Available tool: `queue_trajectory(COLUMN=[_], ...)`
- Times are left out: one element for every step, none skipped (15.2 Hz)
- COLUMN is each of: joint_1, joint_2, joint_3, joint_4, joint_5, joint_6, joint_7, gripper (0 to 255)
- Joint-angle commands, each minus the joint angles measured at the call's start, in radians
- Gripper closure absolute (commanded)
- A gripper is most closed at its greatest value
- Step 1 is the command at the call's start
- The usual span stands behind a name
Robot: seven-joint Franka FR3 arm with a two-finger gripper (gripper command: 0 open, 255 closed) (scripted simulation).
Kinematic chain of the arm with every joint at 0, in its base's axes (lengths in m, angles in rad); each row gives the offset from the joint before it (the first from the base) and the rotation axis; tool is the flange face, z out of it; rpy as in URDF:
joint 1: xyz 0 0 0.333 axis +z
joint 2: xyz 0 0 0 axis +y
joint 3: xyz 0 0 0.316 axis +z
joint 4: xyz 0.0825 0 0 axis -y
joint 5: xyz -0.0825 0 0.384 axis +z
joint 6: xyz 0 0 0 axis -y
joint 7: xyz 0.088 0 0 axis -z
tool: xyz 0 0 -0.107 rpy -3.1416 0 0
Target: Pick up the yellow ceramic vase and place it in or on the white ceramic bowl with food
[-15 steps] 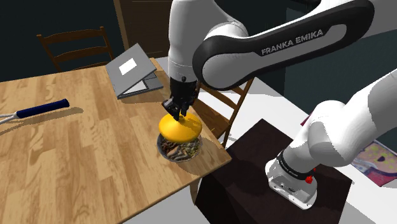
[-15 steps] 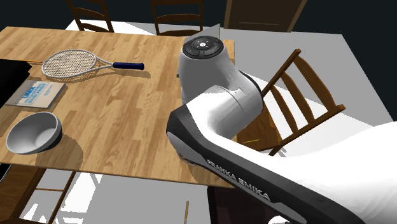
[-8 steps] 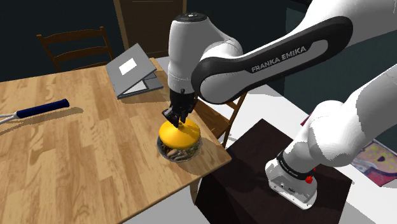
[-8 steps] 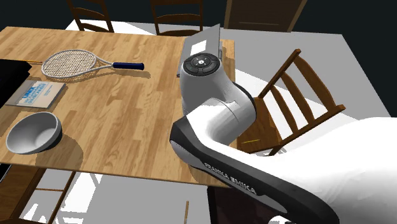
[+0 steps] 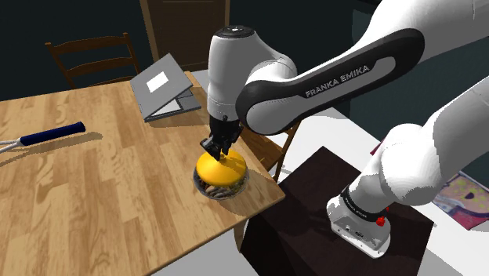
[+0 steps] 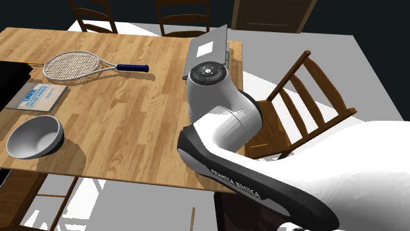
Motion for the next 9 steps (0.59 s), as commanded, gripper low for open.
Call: queue_trajectory(joint_1=[0.0, 0.0, 0.0, 0.0, 0.0, 0.0, 0.0, 0.0, 0.002], joint_2=[0.001, 0.001, 0.0, 0.0, 0.0, 0.0, 0.0, 0.001, -0.021], joint_3=[0.0, 0.0, 0.0, 0.0, 0.0, 0.0, 0.0, 0.0, -0.004], joint_4=[-0.001, -0.001, -0.001, -0.002, -0.002, -0.002, -0.002, -0.001, 0.015], joint_5=[0.0, 0.0, 0.0, 0.0, 0.0, 0.0, 0.0, 0.0, 0.008], joint_6=[0.0, 0.0, 0.0, 0.001, 0.001, 0.001, 0.001, 0.0, -0.036], joint_7=[0.0, 0.0, 0.0, 0.0, 0.0, 0.0, 0.0, 0.0, -0.006], gripper=[255, 255, 0, 0, 0, 0, 0, 0, 0])
